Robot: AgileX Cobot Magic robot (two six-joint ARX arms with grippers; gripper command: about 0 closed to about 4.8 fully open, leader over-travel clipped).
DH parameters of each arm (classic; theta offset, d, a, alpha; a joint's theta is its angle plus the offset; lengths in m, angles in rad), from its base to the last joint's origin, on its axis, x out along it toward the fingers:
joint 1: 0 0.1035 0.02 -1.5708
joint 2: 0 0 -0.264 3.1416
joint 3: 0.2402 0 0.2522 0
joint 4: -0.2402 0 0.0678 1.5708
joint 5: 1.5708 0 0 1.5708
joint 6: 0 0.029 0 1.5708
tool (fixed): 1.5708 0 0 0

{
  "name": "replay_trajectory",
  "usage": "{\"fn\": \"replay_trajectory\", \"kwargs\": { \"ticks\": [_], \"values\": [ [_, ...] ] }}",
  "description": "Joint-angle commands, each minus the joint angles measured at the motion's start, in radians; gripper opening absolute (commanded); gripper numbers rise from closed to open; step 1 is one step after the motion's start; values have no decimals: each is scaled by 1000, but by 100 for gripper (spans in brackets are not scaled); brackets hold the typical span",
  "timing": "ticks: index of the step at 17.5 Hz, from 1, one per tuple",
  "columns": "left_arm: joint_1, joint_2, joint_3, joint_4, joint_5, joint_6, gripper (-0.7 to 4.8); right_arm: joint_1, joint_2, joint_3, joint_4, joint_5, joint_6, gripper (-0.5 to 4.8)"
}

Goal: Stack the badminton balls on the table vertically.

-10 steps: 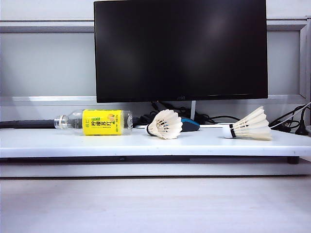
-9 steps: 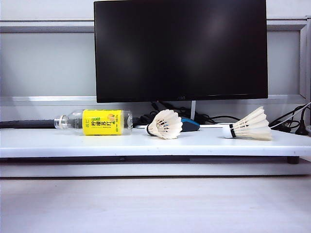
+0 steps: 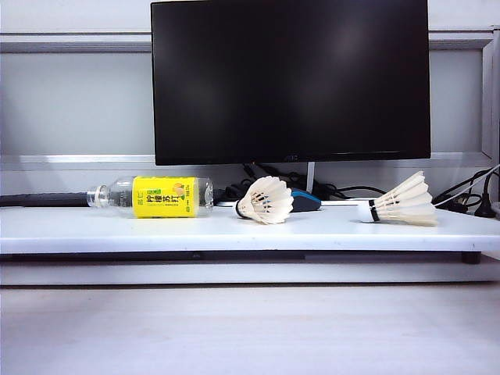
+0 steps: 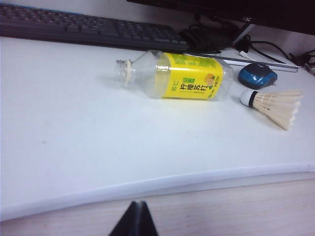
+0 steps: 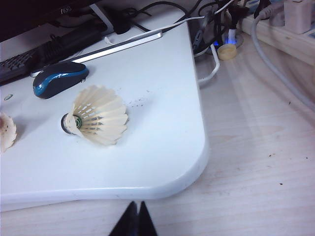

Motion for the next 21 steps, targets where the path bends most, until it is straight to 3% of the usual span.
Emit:
{"fn": "replay_trajectory", "kwargs": {
  "ticks": [1,8,13,21],
  "values": [
    [0,-3,-3,-16,5,4,-6,0,-2,-3,1,-5,-3,0],
    [0,-3,-3,-16,5,4,-6,0,-2,-3,2,-29,-2,-1],
    [0,-3,-3,-16,5,4,-6,2,-2,31,18,-135,28,4],
    [0,-3,-3,-15,6,2,-6,2,13,192,-42,-122,32,24]
  ]
}}
